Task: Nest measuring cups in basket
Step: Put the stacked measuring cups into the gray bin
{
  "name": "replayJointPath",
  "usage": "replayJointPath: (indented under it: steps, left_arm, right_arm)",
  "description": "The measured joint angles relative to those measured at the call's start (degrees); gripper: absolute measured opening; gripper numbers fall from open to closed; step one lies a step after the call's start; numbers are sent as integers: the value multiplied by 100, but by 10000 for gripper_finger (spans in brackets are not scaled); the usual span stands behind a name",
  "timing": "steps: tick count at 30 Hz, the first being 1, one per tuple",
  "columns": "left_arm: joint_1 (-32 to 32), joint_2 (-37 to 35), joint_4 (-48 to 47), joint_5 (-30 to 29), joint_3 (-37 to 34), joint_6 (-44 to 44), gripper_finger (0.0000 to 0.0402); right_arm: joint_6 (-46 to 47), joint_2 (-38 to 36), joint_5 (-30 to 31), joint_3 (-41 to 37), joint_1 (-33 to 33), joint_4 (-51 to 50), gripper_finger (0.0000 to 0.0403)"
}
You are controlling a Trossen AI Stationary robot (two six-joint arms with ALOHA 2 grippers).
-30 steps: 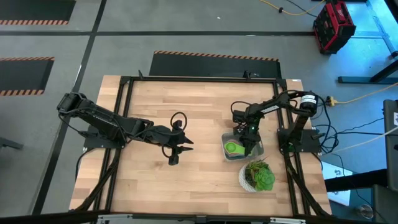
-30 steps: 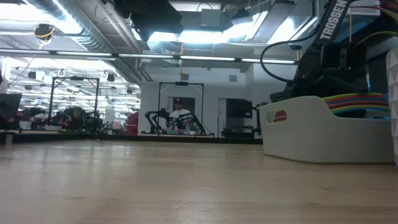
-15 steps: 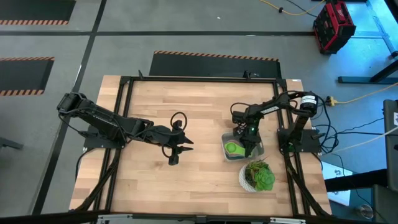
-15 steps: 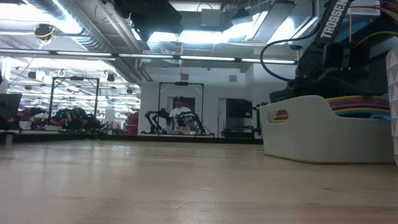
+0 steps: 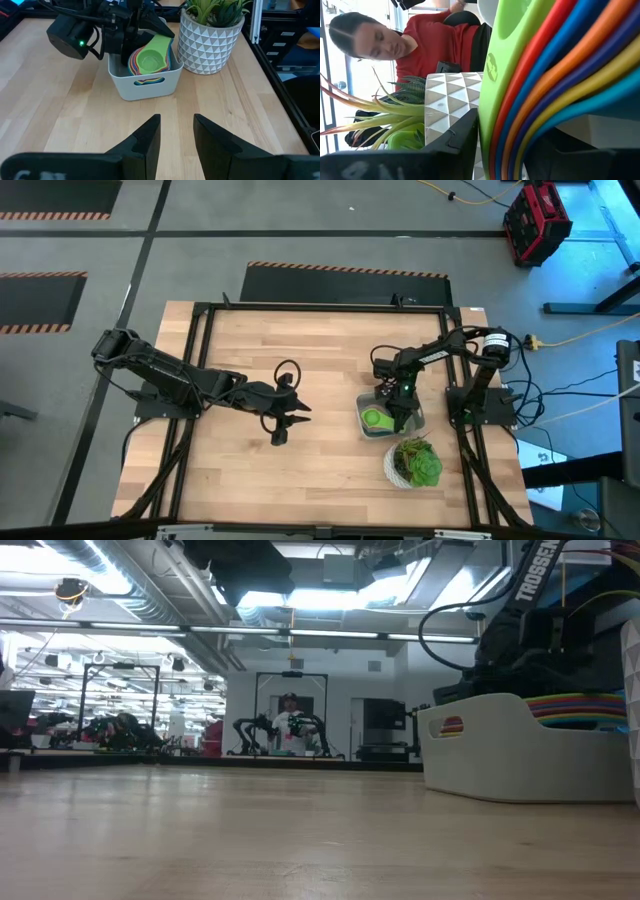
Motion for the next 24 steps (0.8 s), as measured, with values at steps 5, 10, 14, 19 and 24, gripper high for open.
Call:
replayJointPath:
  steps: [5,10,14,19,24]
  left_arm:
    - [0,0,0,-2,0,2,110]
    - [0,0,0,-3,0,2,110]
    - [0,0,0,-4,0,2,110]
    - [0,0,0,-4,0,2,110]
    - [0,0,0,-4,0,4,110]
  right_arm:
    - [-4,2,-4,0,2,-2,130]
    - [-7,2,-11,2,2,-4,130]
    - [-7,2,-17,2,2,1,130]
    - [9,2,-28,4,2,77,130]
    - [13,2,-25,4,2,90,130]
